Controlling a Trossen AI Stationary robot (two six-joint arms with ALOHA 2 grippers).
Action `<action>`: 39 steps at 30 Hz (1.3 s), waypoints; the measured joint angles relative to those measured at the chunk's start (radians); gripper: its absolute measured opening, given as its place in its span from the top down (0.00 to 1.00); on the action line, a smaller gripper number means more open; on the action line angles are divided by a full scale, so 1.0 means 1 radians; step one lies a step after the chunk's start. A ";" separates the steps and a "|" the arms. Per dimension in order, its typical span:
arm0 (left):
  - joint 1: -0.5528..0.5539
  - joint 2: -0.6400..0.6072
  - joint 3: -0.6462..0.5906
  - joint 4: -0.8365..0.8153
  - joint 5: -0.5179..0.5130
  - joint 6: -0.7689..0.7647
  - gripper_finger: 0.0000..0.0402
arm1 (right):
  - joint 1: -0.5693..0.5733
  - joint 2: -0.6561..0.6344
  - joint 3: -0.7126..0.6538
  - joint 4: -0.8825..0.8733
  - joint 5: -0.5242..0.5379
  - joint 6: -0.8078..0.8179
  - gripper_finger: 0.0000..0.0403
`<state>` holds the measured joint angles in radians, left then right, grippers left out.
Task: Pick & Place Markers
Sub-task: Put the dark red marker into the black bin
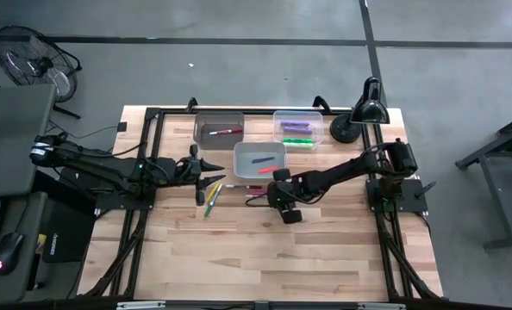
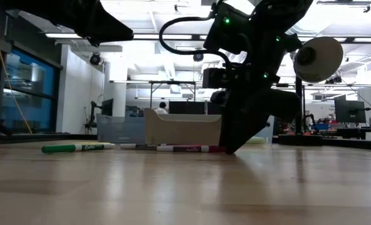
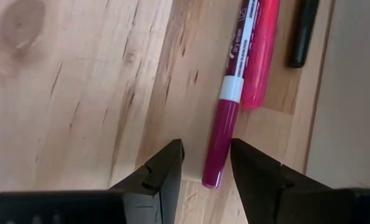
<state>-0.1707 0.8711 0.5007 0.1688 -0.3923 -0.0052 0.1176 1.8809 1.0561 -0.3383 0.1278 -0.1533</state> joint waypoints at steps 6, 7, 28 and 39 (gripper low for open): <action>0.000 0.000 0.000 0.000 0.000 -0.004 0.74 | 0.002 0.000 0.000 -0.011 -0.020 0.045 0.69; 0.000 0.000 0.000 0.000 0.000 -0.004 0.74 | 0.004 0.000 0.000 -0.012 -0.030 0.051 0.69; 0.000 0.000 0.000 -0.003 0.016 -0.008 0.74 | 0.009 -0.020 -0.003 -0.044 -0.046 -0.029 0.90; 0.000 0.000 0.000 -0.006 0.016 -0.008 0.74 | 0.026 -0.020 0.104 -0.197 -0.008 -0.044 0.90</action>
<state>-0.1703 0.8711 0.5007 0.1631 -0.3768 -0.0135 0.1436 1.8604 1.1597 -0.5350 0.1196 -0.1974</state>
